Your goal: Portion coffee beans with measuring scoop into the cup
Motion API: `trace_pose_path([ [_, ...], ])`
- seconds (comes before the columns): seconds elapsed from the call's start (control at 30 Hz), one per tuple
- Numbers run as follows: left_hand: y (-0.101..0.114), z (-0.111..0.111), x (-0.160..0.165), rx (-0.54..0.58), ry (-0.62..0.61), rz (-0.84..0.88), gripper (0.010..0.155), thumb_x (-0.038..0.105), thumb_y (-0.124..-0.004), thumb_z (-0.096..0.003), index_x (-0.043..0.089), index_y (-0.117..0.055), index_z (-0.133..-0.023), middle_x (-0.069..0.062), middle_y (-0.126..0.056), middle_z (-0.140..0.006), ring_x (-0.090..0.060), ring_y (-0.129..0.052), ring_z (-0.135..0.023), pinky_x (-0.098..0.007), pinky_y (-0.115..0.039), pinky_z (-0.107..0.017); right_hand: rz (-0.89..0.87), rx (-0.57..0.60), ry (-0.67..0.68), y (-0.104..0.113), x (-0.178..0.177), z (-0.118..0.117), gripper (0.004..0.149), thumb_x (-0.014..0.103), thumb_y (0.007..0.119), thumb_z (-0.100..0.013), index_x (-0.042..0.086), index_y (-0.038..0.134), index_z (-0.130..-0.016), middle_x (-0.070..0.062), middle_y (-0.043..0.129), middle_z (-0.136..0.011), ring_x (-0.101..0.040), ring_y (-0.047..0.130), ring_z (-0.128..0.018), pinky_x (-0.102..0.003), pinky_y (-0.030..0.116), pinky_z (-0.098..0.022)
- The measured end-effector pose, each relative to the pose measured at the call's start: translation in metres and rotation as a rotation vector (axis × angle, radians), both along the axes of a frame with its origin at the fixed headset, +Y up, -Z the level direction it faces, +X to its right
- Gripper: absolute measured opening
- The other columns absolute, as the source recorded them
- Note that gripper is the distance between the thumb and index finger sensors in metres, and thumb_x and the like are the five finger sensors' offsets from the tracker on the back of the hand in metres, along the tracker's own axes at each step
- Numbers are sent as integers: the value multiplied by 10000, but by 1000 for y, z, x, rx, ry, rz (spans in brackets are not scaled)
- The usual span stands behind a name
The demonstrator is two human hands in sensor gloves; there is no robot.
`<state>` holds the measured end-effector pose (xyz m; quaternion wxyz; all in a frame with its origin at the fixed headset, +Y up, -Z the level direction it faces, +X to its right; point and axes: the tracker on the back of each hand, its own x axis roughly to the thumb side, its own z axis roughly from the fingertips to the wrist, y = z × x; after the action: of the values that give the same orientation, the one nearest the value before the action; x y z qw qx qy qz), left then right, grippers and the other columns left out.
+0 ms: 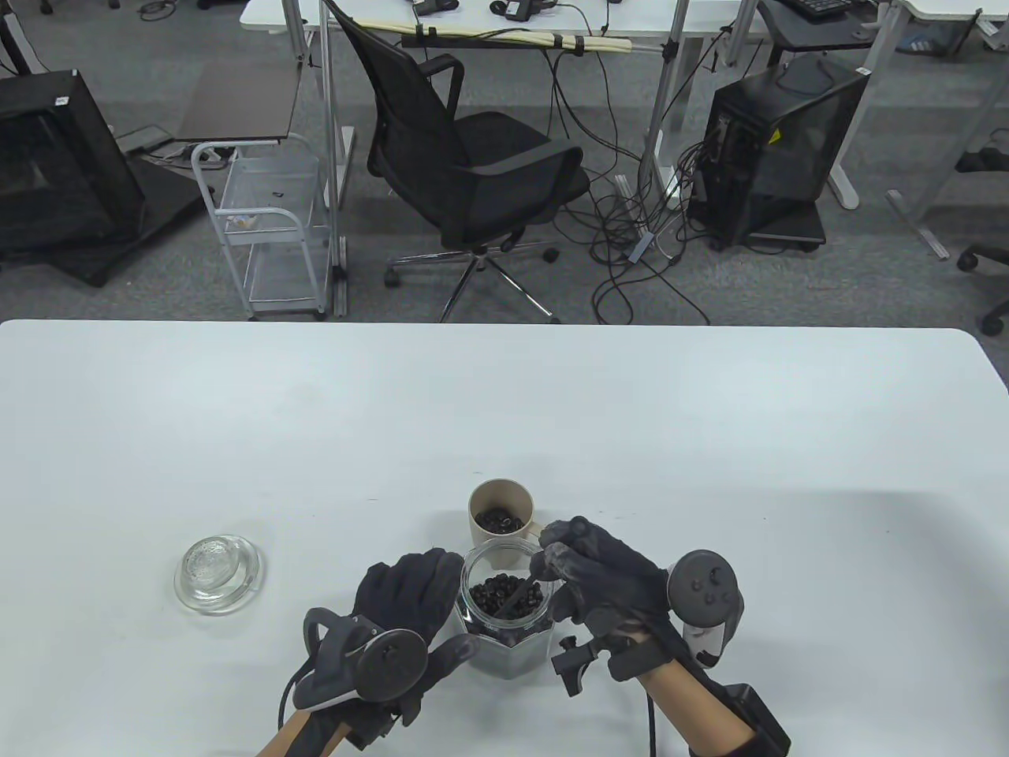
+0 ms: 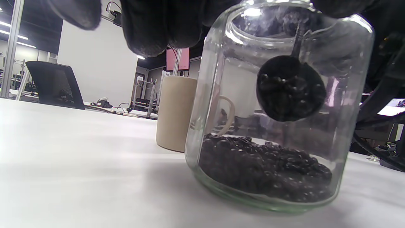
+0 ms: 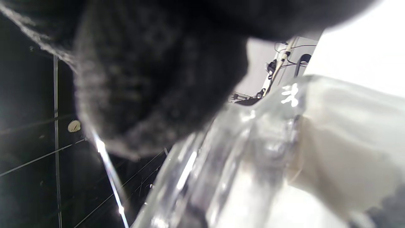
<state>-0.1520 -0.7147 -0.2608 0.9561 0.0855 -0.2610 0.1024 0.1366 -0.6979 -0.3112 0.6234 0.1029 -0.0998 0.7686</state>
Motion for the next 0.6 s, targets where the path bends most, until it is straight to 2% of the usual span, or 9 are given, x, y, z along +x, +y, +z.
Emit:
trace_pose_path([
  [0.3,0,0,0,0,0,-1,875,737,-476,-510,189,-307,-1170,-114,-477,-1239,-391,-643,-1101,-695,-536,-753,-176,-194,-41,-19,17,-13,413,451,885,-497,135,932,-758,-103,1125,-441,-53,1081,-91,-181,896,-22],
  [0.43,0,0,0,-1,0,0,875,737,-476,-510,189,-307,-1170,-113,-478,-1238,-391,-643,-1101,-695,-537,-753,-322,-336,-41,-33,24,-19,413,443,879,-507,124,923,-765,-108,1121,-449,-58,1084,-104,-188,899,-33],
  [0.6,0,0,0,0,0,-1,874,737,-477,-510,189,-308,-1170,-113,-478,-1238,-391,-642,-1102,-695,-536,-753,-366,-391,-57,-42,28,-22,420,446,869,-515,120,914,-776,-104,1118,-461,-57,1087,-117,-187,903,-42],
])
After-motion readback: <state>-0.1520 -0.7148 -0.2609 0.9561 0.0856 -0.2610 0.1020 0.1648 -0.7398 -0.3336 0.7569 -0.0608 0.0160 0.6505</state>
